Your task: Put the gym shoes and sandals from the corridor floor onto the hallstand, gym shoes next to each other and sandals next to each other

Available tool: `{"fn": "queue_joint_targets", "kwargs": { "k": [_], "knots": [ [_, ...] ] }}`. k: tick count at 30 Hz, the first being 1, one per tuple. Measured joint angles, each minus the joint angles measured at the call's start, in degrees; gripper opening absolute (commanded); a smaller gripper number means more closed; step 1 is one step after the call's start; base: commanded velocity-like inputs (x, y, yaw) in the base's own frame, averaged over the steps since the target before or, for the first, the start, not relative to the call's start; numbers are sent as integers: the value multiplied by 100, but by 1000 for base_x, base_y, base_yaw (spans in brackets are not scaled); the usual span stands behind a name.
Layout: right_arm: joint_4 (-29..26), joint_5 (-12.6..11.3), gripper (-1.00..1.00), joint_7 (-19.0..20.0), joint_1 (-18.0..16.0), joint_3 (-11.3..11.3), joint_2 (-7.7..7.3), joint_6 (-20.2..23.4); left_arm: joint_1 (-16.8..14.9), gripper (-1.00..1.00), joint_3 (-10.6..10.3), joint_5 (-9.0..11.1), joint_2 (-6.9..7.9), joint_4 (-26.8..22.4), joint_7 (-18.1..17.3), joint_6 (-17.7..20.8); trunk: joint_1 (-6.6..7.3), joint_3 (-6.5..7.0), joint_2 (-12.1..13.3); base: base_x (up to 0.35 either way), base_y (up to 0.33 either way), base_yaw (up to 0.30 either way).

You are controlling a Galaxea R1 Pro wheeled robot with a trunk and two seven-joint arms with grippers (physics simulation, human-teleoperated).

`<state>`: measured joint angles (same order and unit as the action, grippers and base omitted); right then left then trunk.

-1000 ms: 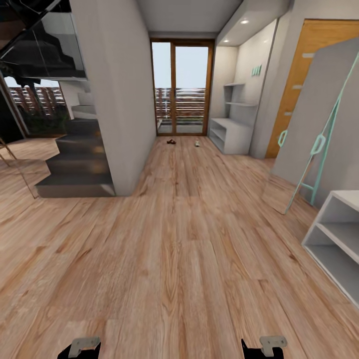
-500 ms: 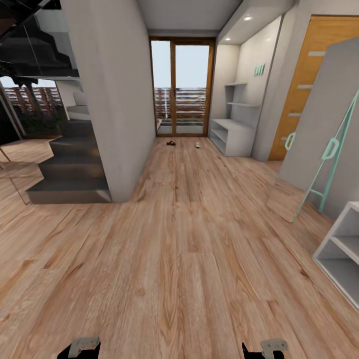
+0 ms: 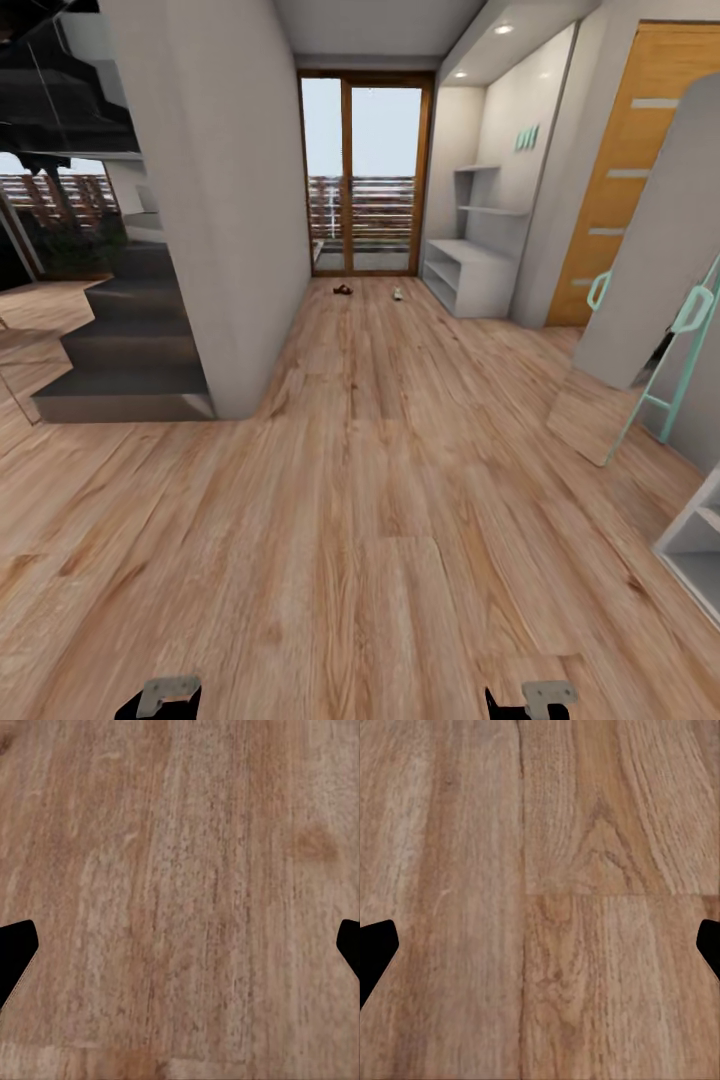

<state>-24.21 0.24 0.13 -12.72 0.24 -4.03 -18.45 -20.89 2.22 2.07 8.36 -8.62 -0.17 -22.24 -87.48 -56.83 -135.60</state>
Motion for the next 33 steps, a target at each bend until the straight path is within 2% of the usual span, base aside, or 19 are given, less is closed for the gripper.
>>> {"fn": "queue_joint_targets", "kwargs": {
  "k": [33],
  "knots": [
    [0,-8,100,0,0,-7,2,0,0,100,-2,-22,0,5,-1,0,0,0,0,339,0,0]
  ]
}}
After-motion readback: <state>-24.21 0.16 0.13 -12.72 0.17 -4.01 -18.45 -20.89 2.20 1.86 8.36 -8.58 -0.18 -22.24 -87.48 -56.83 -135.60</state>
